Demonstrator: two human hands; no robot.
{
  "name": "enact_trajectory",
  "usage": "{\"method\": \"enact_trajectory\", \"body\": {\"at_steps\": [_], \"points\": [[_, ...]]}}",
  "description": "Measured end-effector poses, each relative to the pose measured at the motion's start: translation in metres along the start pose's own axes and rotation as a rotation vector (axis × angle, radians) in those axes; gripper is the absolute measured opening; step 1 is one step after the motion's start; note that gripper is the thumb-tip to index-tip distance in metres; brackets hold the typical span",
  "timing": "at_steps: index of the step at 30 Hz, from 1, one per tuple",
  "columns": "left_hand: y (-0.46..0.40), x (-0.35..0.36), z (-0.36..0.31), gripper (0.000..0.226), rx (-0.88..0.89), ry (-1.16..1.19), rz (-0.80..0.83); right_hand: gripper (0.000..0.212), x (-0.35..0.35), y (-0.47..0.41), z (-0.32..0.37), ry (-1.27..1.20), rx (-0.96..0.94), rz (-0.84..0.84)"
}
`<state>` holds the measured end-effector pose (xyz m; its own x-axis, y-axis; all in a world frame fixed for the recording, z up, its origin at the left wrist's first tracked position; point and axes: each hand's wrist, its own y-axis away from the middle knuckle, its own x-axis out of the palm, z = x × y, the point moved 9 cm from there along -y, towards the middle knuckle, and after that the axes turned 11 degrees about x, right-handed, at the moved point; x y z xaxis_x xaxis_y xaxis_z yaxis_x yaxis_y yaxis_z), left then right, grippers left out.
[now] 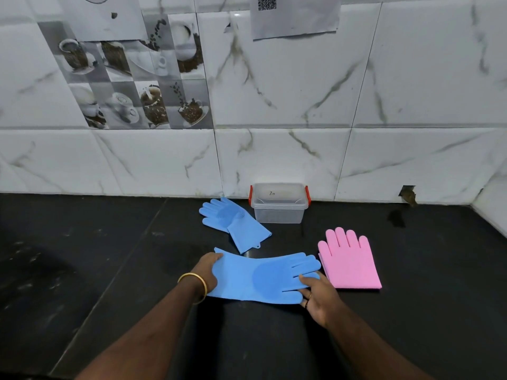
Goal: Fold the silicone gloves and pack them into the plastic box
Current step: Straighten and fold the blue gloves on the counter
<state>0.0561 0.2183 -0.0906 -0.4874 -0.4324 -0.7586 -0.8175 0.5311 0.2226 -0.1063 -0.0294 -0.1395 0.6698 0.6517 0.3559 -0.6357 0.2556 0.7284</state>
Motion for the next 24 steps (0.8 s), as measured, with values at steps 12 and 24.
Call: {"method": "enact_trajectory", "body": {"at_steps": [12, 24], "points": [[-0.019, 0.012, 0.027, 0.051, -0.089, -0.066, 0.034, 0.046, -0.032, -0.001, 0.026, 0.291, -0.234, -0.418], [-0.079, 0.002, -0.040, 0.039, 0.440, -0.863, 0.153, 0.031, -0.014, 0.019, 0.050, 0.731, -0.451, -0.804]]}}
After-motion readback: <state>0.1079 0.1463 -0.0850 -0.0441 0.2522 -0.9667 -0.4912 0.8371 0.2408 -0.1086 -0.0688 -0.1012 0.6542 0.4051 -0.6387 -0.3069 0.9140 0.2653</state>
